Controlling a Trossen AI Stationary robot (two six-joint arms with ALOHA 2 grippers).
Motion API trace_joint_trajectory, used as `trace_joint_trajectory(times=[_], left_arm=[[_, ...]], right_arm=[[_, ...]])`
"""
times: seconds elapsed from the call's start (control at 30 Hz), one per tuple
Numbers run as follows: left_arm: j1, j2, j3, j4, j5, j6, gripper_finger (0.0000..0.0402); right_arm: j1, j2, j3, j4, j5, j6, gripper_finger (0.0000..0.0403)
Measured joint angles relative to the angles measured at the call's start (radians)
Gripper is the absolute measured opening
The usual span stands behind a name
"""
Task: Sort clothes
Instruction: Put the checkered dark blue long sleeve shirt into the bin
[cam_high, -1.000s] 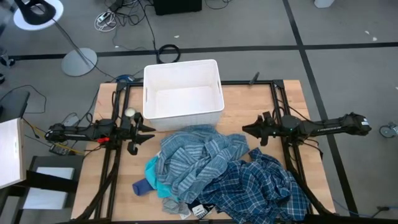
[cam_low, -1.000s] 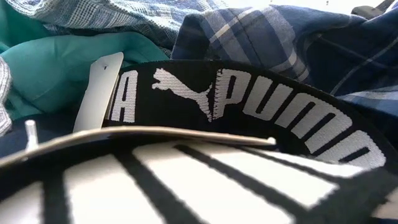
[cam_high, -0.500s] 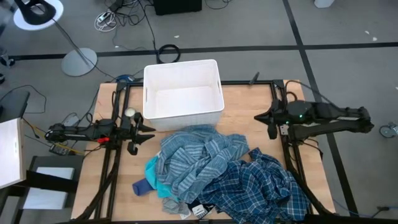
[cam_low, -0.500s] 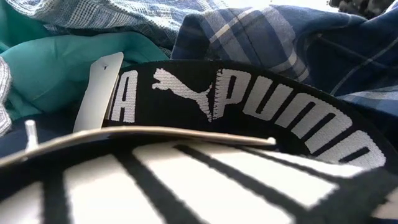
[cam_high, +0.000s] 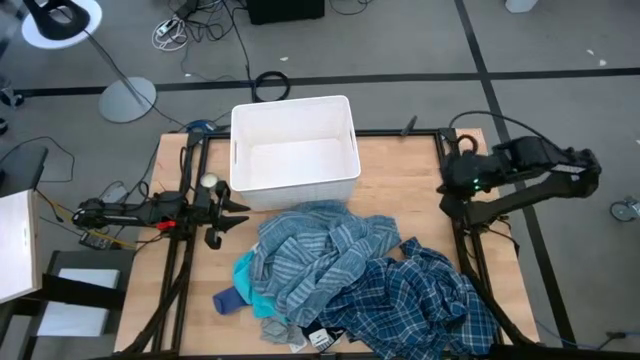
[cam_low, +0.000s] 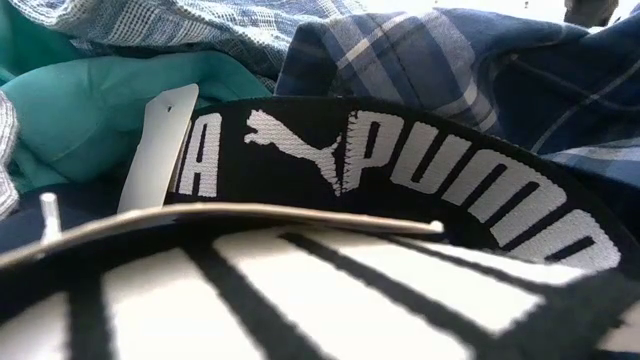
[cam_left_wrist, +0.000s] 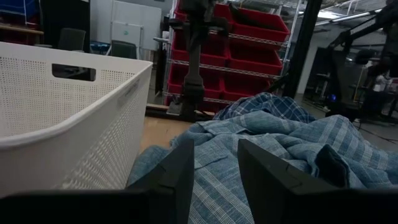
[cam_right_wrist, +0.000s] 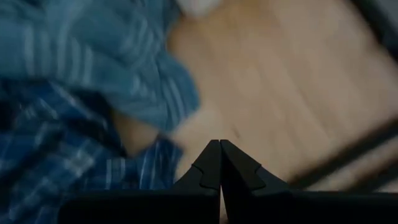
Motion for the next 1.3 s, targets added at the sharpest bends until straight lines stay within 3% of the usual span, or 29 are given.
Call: trace_joint_trajectory(times=[0.17,0.4,0.77,0.93,1.3], left_arm=[[0.0,0.0,0.0,0.0,0.0,0.0,0.0128],[0.0,0.0,0.0,0.0,0.0,0.0,0.0128],[0.0,0.0,0.0,0.0,0.0,0.0,0.0128],[0.0,0.0,0.0,0.0,0.0,0.0,0.0128],[0.0,0.0,0.0,0.0,0.0,0.0,0.0128]], right_arm=[[0.074,0.102,0.061,0.032,-0.06,0.055,0.0002],[0.088,0.185,0.069,0.009,-0.069,0.172,0.0026],[0.132,0.274,0.069,0.002,-0.219,0.197,0.016],[0.209,0.309,0.068,0.053,-0.247,0.337,0.0214],[0.458,0.443,0.0,0.241,-0.239,0.604,0.0268]])
